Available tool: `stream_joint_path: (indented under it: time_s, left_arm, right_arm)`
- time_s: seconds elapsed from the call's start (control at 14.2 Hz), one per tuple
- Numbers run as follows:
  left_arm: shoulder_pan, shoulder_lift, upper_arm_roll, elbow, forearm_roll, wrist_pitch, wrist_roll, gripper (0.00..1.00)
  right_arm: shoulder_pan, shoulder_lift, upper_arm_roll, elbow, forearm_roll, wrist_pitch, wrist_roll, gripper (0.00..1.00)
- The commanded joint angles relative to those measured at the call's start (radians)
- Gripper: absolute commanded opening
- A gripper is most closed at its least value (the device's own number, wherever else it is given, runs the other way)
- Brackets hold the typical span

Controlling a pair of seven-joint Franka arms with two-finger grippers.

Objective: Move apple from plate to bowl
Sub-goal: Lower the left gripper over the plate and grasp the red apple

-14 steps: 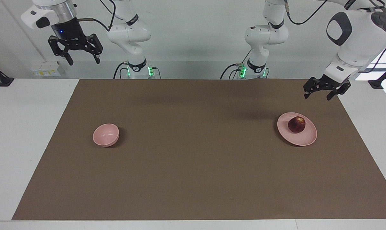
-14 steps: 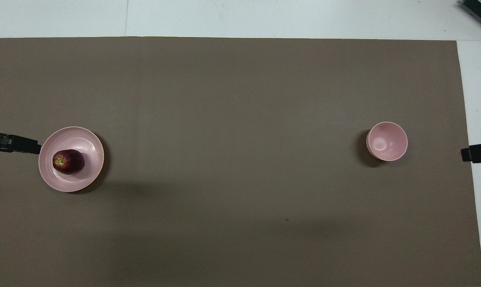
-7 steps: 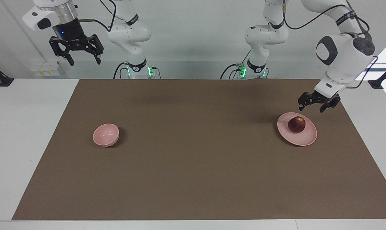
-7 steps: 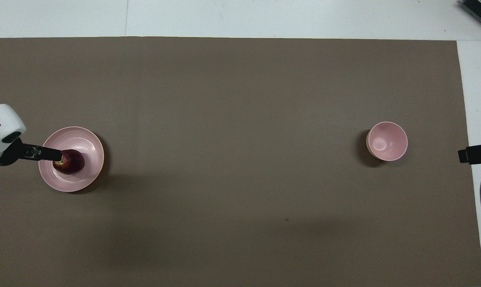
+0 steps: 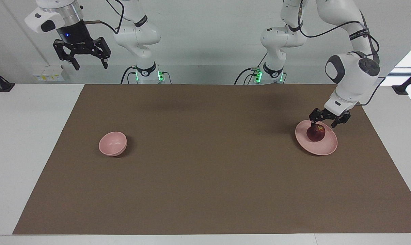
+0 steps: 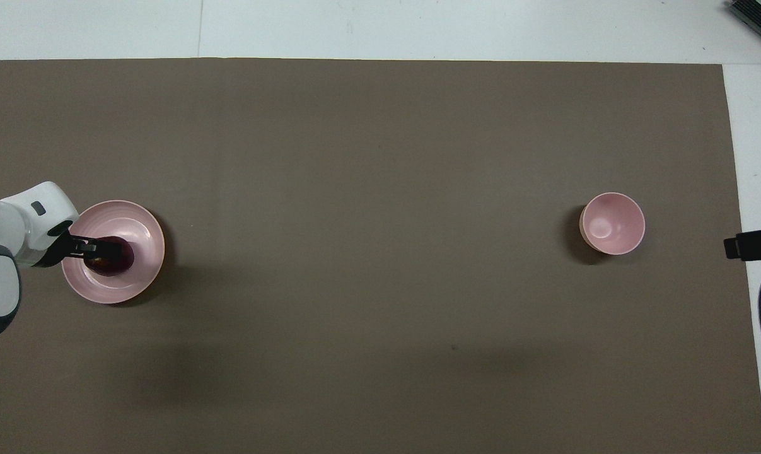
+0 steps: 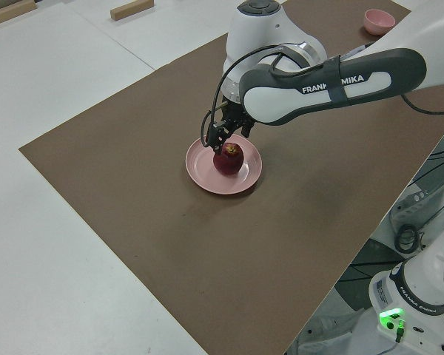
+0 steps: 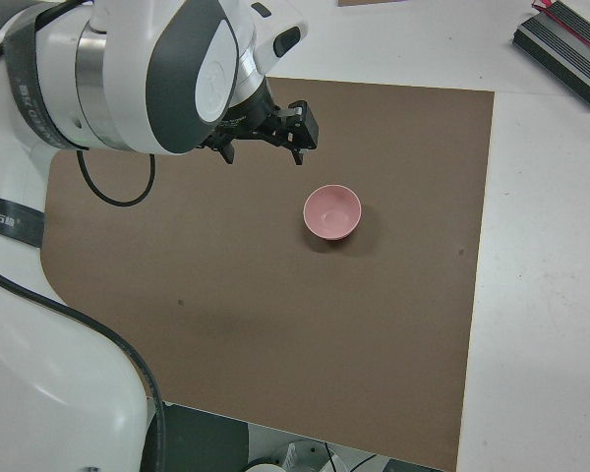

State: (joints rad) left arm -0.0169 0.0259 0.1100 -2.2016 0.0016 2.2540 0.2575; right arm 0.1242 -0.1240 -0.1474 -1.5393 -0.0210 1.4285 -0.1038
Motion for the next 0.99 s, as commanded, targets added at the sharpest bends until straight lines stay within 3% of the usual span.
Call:
stream_joint_path:
  time_s: [0.0,0.21,0.28,0.49,0.64,0.92]
  left_arm:
    - [0.008,0.023,0.0,-0.026,-0.011,0.067,0.016,1.0]
    - [0.023,0.019,-0.001,-0.04,-0.011,0.065,0.013,1.0]
    - [0.025,0.016,-0.001,-0.046,-0.011,0.064,0.011,0.91]
    - [0.023,0.011,-0.001,-0.046,-0.011,0.033,0.002,0.33]
    - [0.022,0.009,-0.001,-0.04,-0.011,-0.016,0.002,0.1]
    - [0.011,-0.009,-0.003,-0.029,-0.011,-0.025,-0.001,0.0]
  right_arm:
    - [-0.008,-0.023,0.003,-0.025,0.01,0.004,-0.03,1.0]
    - [-0.009,-0.023,0.003,-0.025,0.01,0.003,-0.03,1.0]
    - [-0.009,-0.023,0.003,-0.027,0.01,0.001,-0.03,1.0]
    - [-0.009,-0.025,0.003,-0.027,0.01,0.001,-0.03,1.0]
    - [-0.009,-0.025,0.003,-0.027,0.01,0.001,-0.03,1.0]
    - [-0.009,-0.025,0.003,-0.027,0.01,0.001,-0.03,1.0]
